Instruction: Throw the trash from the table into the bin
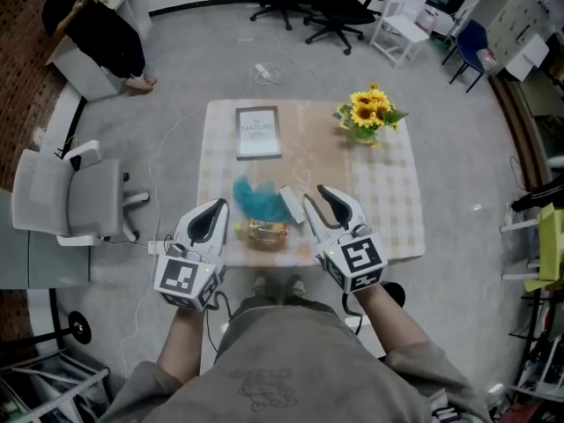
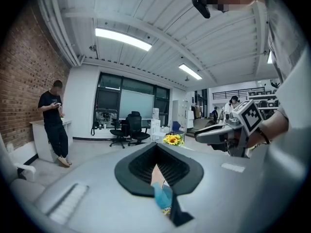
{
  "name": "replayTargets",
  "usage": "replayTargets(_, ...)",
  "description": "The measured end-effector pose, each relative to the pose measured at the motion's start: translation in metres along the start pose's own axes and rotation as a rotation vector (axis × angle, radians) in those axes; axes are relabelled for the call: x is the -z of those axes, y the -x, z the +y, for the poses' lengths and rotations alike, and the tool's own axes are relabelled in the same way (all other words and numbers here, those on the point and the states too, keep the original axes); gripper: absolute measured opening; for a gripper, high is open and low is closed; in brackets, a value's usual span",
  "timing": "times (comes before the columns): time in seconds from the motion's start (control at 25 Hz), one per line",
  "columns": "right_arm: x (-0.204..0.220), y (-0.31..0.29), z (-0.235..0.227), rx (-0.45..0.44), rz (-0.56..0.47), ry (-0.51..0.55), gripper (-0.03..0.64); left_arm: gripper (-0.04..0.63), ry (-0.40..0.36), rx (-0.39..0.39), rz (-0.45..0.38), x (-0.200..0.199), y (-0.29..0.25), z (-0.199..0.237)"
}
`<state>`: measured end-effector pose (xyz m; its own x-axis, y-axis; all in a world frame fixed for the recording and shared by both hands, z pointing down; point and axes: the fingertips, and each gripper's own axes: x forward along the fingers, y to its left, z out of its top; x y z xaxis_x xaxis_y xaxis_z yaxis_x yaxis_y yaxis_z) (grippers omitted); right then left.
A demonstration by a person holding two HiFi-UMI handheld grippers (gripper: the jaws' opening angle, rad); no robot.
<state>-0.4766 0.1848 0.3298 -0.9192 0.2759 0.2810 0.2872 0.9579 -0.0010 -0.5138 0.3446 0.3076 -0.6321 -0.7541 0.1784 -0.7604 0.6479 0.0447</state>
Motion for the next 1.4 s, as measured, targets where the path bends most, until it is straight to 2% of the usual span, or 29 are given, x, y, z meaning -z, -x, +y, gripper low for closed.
replayTargets(0.32,0.071,-0.063,-0.008,-0.046,0.19,-0.021,0.198,0.007,0.052,0.013,0.09,0.04,-0.044,0.01)
replayTargets(0.6,0.135,-0.116,-0.011,-0.065,0.307,0.032,0.199,0.008,0.099,0.023,0.238,0.129,-0.091,0.023)
replayTargets(0.76,0.174,-0.126,-0.009,-0.07,0.395,0.015,0.203,0.008,0.119,0.042,0.315,0.168,-0.101,0.023)
replayTargets(1.12,0.242,-0.122,-0.002,-0.081,0.551,-0.002,0.226,0.008,0.138,0.074,0.392,0.21,-0.11,0.018)
replayTargets(1.4,0.249,-0.123,-0.005,-0.065,0.547,-0.018,0.226,0.006,0.123,0.078,0.398,0.217,-0.108,0.016)
